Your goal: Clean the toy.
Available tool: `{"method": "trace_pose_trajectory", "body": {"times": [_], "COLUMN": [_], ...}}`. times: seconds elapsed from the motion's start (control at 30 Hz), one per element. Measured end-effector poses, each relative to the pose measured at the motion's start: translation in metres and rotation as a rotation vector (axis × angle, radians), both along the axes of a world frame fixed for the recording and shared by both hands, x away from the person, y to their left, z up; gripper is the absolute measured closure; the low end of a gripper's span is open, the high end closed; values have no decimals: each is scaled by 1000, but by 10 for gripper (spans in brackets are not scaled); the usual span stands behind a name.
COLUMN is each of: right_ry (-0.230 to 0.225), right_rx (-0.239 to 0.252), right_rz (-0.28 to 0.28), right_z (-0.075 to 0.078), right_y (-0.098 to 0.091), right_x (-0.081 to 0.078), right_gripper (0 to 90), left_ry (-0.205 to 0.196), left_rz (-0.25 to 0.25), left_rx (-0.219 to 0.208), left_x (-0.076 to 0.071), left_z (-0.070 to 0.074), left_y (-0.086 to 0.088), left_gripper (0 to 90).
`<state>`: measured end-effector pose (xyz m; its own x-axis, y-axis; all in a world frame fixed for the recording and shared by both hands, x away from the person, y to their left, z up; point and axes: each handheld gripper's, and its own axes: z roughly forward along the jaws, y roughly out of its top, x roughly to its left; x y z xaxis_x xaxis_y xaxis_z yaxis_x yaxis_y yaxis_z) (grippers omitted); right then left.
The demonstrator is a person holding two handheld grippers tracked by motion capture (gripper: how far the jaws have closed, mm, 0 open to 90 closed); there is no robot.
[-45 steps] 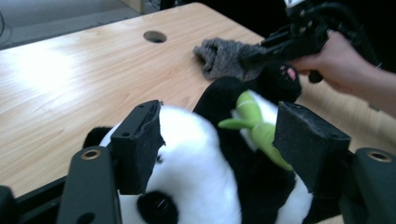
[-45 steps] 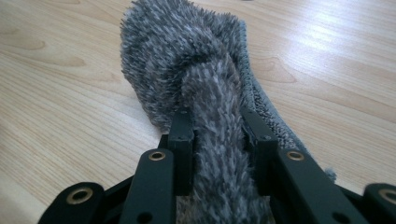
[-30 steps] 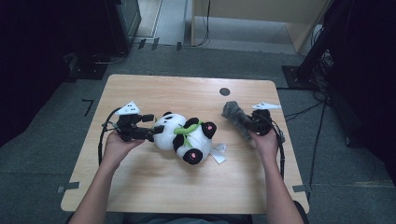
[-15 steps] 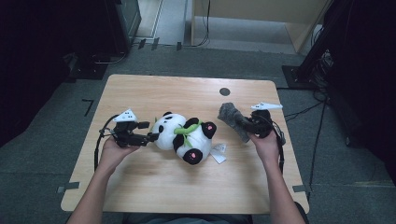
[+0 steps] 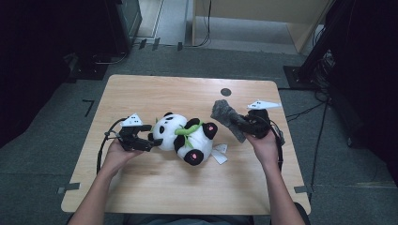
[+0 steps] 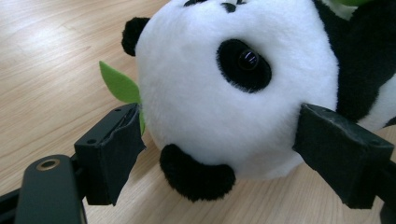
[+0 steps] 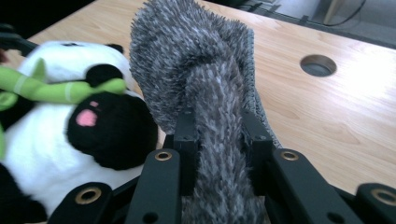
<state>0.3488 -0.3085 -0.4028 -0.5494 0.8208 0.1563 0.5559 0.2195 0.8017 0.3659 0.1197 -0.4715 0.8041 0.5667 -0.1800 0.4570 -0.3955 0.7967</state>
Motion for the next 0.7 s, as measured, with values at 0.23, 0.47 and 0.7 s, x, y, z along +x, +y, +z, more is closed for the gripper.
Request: {"method": "trace_pose_trajectory", "body": {"times": [0.23,0.47,0.7], "right_ry": [-21,-33,-48], "right_rx": [-13,-3,0], "right_rz": [43,73,117], "right_z": [13,24,34], "right_y": [16,26,41], "right_x": [-5,-5,-4], "right_gripper": [725,732,734], "left_ry": [77,73,85], "left_rz": [2,-22,8], "left_rx": [-100,-98,-76], "left_x": [10,8,1], "left_z": [-13,-19,-20], "left_y": [1,2,-1], "left_gripper": [124,152,340]}}
